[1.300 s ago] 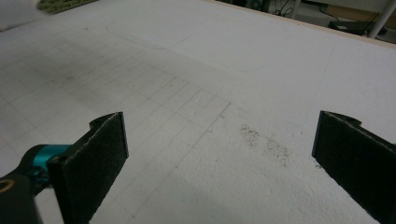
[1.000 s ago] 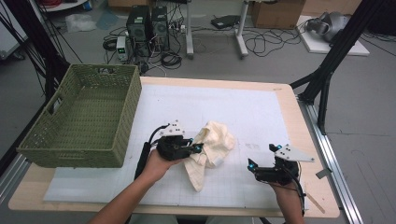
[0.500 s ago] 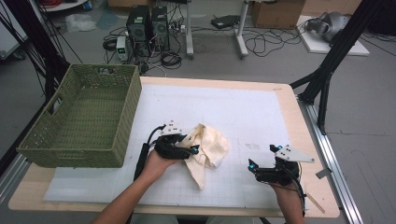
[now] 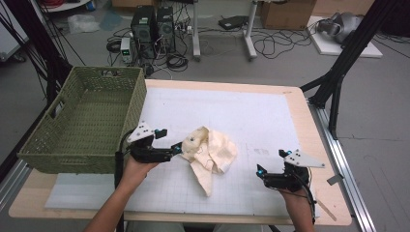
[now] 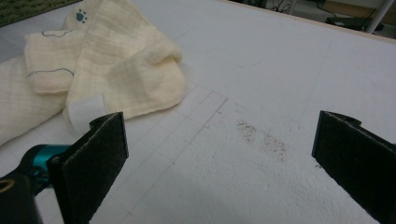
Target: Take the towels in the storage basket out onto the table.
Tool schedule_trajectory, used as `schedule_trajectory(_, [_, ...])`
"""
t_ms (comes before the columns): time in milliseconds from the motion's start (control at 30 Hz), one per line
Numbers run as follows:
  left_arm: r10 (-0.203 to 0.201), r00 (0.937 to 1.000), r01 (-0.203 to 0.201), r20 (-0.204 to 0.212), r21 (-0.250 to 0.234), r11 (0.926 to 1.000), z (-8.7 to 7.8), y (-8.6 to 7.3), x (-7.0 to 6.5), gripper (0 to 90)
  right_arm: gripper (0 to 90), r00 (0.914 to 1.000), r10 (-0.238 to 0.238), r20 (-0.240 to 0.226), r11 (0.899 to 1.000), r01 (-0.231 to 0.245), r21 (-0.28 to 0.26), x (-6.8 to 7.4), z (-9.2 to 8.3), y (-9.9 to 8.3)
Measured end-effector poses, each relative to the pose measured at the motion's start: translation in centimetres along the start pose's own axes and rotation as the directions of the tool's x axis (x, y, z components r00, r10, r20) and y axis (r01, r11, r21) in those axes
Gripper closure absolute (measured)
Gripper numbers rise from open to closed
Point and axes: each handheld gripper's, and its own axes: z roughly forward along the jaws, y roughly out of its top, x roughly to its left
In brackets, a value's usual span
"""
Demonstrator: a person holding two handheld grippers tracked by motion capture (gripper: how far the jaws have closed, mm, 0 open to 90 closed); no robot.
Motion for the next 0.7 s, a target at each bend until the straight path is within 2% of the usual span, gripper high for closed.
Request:
schedule_trajectory(33, [0.011,0.9999,-0.011,-0.008,0.024,0.9997,-0.15,-0.51,0.26,18.3,2.8,1.0,-0.003,0.0,1.0,0.003,0.001,0.09,0.08,0.04])
schedule_trajectory(167, [0.013,0.9998,-0.012,-0.015,0.038,0.9992,-0.15,-1.14,0.4,18.4,2.8,1.0,-0.001,-0.001,1.0,0.001,0.001,0.06,0.15,0.08])
schedule_trajectory(200, [0.024,0.9997,-0.023,-0.009,0.044,0.9988,-0.14,-1.27,0.28,18.4,2.8,1.0,0.001,0.0,1.0,-0.001,0.0,0.04,0.14,0.09])
schedule_trajectory(367, [0.028,0.9996,-0.027,-0.006,0.042,0.9987,-0.11,-1.28,0.23,18.5,2.8,0.9999,0.012,0.005,1.0,-0.012,-0.002,-0.13,0.11,0.03])
schedule_trajectory(700, [0.023,0.9997,-0.022,-0.007,0.039,0.999,-0.1,-1.38,0.25,18.6,2.8,1.0,0.002,0.006,1.0,-0.002,0.001,0.12,0.25,0.15])
